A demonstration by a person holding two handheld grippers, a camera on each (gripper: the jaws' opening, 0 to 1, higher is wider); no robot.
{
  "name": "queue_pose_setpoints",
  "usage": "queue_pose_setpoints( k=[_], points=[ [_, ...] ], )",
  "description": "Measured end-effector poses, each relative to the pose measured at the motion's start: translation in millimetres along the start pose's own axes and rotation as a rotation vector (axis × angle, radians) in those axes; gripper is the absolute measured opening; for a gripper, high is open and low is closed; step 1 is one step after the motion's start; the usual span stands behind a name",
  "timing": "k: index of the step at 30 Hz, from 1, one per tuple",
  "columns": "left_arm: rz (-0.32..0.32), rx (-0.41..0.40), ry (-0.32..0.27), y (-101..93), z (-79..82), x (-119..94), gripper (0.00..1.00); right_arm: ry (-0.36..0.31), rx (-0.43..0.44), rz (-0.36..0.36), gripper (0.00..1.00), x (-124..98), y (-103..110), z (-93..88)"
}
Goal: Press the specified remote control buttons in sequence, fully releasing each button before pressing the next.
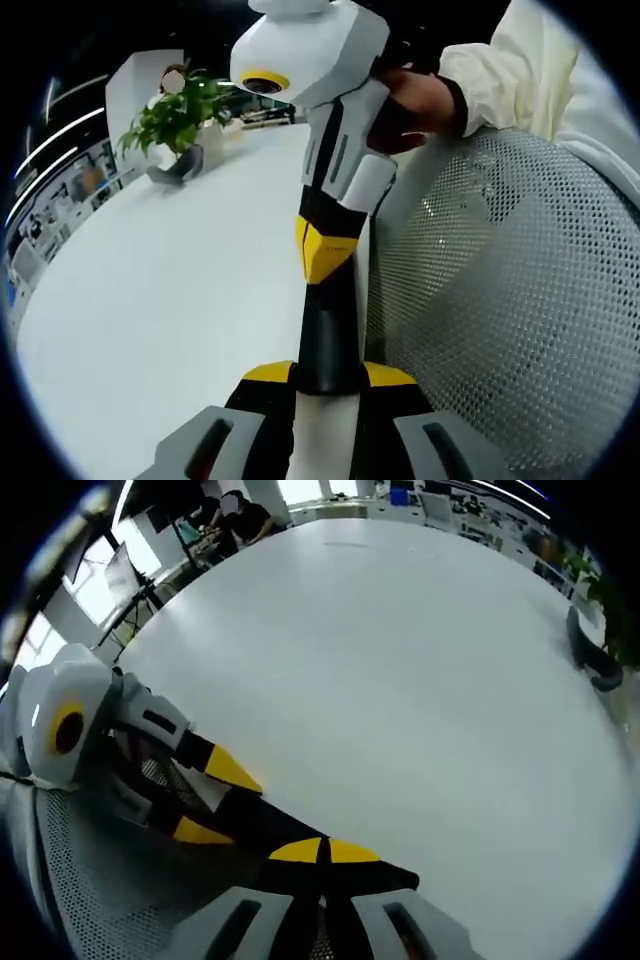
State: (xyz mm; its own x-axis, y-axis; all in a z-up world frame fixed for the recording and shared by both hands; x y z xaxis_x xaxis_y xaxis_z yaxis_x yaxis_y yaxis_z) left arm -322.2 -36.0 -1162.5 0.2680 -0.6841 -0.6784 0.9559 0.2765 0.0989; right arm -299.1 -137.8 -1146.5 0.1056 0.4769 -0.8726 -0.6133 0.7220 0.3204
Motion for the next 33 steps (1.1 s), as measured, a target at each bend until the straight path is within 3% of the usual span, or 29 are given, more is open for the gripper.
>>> queue_pose_setpoints(
  k=[4, 12, 33],
  points=[
    [0.000, 0.002, 0.002, -0.3, -0.1, 0, 0.24, 0.016, -0.012, -0.036, 0.00, -2, -2, -1.4],
    [0.001, 0.000, 0.001, -0.7, 0.0, 0, 0.24, 0.047, 0.063, 0.011, 0.00, -6, 5, -4.7],
    [0.001, -0.003, -0.004, -0.8, -0.4, -1, 0.24, 0.055, 0.034, 0.030, 0.00, -4, 8, -4.7]
  ],
)
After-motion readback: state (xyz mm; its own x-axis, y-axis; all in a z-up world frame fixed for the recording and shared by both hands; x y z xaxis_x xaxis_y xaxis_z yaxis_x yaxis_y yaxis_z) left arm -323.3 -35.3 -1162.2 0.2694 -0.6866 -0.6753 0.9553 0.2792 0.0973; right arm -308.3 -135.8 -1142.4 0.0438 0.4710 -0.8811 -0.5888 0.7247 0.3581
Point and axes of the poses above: the point that each gripper's makers call its tool centre point, and the gripper's own axes: x roughly forward along the fingers, y roughly to its left, z roughly out of its top, the point moved 5 cm from there along -x, roughly backward along the fingers, and after that the axes turned 8 degrees about z, right-handed, at the moved point
